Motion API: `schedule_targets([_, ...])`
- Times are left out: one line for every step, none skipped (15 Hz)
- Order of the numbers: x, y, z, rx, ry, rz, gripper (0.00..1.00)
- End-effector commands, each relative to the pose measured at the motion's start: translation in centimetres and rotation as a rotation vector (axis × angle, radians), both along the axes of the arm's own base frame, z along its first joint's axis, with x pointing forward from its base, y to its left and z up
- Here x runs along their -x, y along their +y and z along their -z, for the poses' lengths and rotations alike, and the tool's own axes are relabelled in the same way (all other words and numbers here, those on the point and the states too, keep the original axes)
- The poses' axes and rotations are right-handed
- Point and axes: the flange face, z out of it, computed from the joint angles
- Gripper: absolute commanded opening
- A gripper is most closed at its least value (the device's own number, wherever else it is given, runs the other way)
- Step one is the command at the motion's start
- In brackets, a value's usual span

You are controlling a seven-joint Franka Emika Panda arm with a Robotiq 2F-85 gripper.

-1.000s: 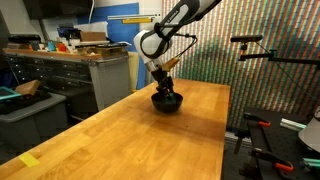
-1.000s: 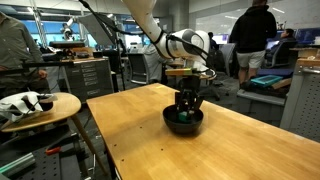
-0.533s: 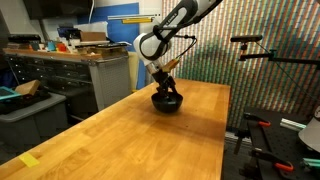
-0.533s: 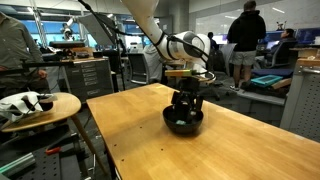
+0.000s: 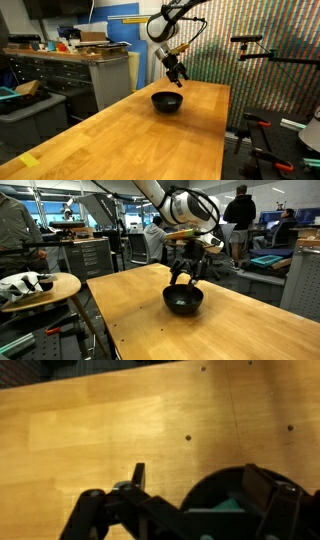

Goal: Place the green block in the bowl

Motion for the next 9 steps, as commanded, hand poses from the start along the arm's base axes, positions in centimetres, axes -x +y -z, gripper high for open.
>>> schedule_targets([4.1,-2.2,-5.4,-0.058,0.098,0.043,1.00])
schedule_targets([5.0,-2.8,-6.6,-0.065,0.128,0.051,1.00])
schedule_targets([2.7,-2.2,-4.1,-0.023,0.095,0.038,1.00])
schedule_targets([3.5,-2.8,-5.2,-0.030,0.111,0.046,1.00])
schedule_targets([3.9,-3.1,-6.0,-0.035,0.114,0.049,1.00])
schedule_targets([4.2,-3.2,-6.3,-0.037,0.113,0.050,1.00])
schedule_targets([4.3,-3.1,-6.3,-0.038,0.115,0.050,1.00])
schedule_targets([4.4,-3.1,-6.2,-0.039,0.119,0.049,1.00])
schedule_targets([4.5,-3.0,-6.0,-0.040,0.122,0.048,1.00])
